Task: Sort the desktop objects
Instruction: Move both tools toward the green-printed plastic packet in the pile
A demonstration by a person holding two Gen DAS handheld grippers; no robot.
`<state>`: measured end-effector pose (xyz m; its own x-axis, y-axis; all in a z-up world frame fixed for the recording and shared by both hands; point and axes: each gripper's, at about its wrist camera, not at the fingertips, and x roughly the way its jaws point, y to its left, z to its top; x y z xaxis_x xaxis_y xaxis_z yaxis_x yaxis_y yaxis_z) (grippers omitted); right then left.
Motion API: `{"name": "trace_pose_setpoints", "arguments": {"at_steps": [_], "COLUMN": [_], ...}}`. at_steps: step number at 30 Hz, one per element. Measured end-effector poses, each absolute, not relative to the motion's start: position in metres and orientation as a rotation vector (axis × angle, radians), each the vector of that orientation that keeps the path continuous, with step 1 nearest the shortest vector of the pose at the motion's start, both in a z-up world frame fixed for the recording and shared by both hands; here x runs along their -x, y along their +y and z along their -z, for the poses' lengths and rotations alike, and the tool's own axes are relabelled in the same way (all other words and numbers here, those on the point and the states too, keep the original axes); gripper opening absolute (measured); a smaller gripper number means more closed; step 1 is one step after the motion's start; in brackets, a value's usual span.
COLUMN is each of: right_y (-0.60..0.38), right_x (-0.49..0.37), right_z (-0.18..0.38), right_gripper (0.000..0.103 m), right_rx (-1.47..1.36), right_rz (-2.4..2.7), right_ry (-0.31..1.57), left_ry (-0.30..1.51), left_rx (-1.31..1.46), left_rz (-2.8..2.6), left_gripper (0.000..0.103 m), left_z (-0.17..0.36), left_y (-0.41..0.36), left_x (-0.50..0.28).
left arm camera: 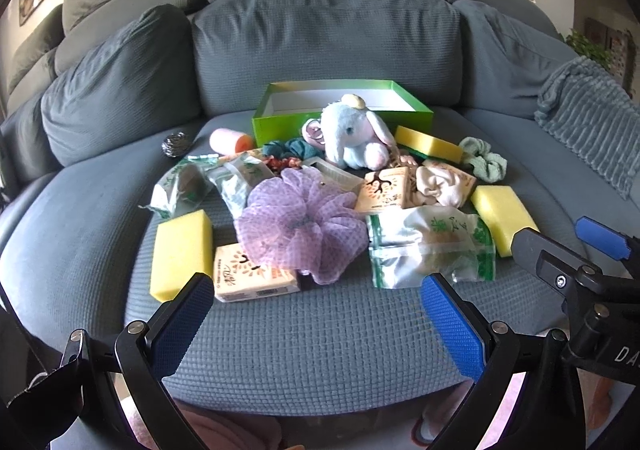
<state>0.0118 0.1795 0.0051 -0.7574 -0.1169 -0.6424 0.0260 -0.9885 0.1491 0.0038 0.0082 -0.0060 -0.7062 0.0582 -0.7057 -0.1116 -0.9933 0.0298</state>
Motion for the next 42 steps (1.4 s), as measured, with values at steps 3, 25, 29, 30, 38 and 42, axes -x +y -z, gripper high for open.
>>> {"name": "trace_pose_setpoints", "arguments": {"at_steps": [3,25,29,30,38,42], "right_y": [0.182,0.183,0.185,0.186,0.188,0.186], "right_x": [-0.011,0.012,0.016,0.017,0.026,0.03], "right_z": [-0.003,0.019,0.022,0.023,0.031,0.035], "right_gripper": [0.103,0.092,0.092,0.092,0.085,0.082], "right_rx": [-1.072,-1.12,-1.129,-1.132,-1.156,-1.163], "right_rz": [2.863,2.749,2.744,2.743,2.723,2.705], "right_ry": [-0.221,-0.29,-0.298,-0.3,-0.322,-0.327], "left_ry": [0.102,0.087,0.104,0.109,0.114,0.099], "left_rx": [1.172,1.232,1.223,1.223,1.224,1.222], "left_rz": [-2.801,-2.684,-2.677,-2.675,-2.637,-2.617], "left_gripper": [0.103,0.097,0.097,0.097,0.087,0.087], "left_z": [0.009,0.03,0.03,0.031,0.037,0.042], "left_y": [0.01,0.015,0.019,0.02,0.023,0.021], "left_x": [-0.002,0.018,0.021,0.022,0.031,0.035]}}
